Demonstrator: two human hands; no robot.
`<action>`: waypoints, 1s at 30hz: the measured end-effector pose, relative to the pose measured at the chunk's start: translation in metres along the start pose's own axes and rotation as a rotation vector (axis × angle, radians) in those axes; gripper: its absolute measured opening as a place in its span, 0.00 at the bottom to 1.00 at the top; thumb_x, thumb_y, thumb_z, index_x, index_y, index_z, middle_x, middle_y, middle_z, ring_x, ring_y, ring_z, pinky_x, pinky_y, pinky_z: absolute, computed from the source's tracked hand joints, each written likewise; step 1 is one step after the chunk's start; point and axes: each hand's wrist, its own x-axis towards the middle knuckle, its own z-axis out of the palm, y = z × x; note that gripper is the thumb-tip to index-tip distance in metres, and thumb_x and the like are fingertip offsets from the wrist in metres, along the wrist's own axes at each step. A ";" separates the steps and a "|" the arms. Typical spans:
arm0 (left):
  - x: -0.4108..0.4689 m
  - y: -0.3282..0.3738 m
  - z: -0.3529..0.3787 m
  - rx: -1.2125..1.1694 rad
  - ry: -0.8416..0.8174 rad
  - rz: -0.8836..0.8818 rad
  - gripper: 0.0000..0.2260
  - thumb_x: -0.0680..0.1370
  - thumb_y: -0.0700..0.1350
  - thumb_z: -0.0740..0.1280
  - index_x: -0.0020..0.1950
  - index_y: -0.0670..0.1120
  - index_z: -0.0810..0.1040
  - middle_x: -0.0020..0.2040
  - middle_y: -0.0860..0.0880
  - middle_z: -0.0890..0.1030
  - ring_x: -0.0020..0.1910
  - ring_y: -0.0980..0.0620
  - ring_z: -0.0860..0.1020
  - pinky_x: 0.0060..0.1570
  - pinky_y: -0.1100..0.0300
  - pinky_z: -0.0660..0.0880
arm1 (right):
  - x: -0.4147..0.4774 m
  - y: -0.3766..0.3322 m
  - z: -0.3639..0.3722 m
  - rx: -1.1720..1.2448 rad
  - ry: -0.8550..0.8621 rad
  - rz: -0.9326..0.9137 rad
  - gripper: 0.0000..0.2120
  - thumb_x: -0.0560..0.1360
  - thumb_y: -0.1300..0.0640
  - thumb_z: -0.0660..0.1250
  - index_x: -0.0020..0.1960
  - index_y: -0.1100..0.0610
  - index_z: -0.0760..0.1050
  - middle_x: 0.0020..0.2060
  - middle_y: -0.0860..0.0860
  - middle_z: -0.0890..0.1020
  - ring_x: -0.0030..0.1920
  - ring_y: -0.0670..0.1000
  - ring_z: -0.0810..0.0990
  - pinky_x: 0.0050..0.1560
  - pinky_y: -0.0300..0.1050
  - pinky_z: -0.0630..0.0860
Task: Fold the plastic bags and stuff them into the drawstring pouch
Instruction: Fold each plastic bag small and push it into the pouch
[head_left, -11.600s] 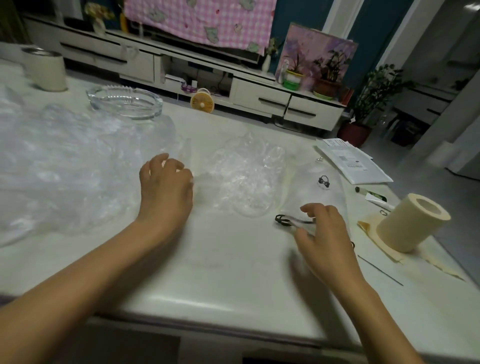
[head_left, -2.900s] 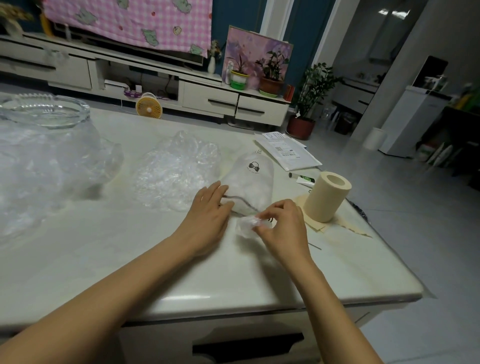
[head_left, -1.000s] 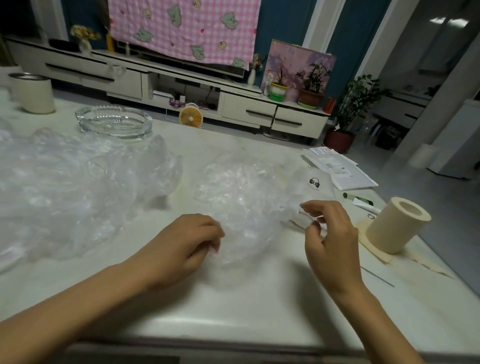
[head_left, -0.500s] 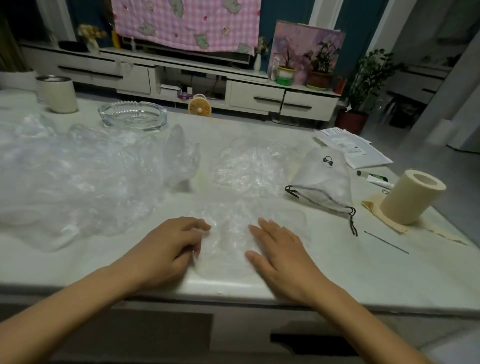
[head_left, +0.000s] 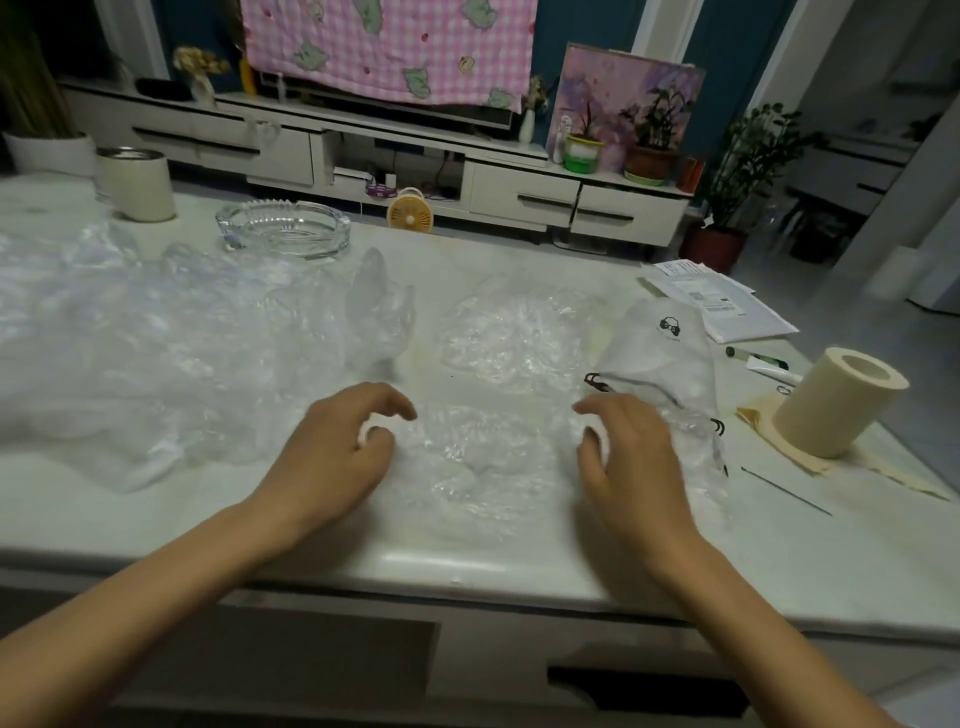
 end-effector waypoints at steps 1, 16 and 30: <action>0.003 0.003 0.006 0.065 -0.044 0.012 0.13 0.74 0.43 0.57 0.53 0.53 0.76 0.56 0.57 0.77 0.56 0.60 0.74 0.55 0.70 0.65 | -0.001 -0.016 0.007 0.059 -0.043 -0.051 0.14 0.71 0.65 0.60 0.54 0.62 0.77 0.53 0.58 0.80 0.55 0.60 0.77 0.57 0.40 0.63; -0.004 -0.017 0.020 0.544 -0.478 0.067 0.48 0.62 0.76 0.27 0.77 0.54 0.45 0.76 0.56 0.41 0.75 0.57 0.39 0.73 0.55 0.36 | 0.009 -0.039 0.052 0.139 -0.580 -0.043 0.23 0.82 0.47 0.48 0.75 0.54 0.59 0.76 0.51 0.58 0.76 0.48 0.53 0.72 0.40 0.46; -0.016 -0.018 -0.007 0.134 -0.289 0.209 0.18 0.75 0.61 0.51 0.47 0.52 0.74 0.40 0.57 0.78 0.40 0.58 0.75 0.39 0.64 0.71 | -0.019 -0.030 0.023 0.248 -0.448 -0.211 0.19 0.74 0.44 0.62 0.56 0.57 0.76 0.52 0.49 0.79 0.50 0.47 0.73 0.51 0.38 0.66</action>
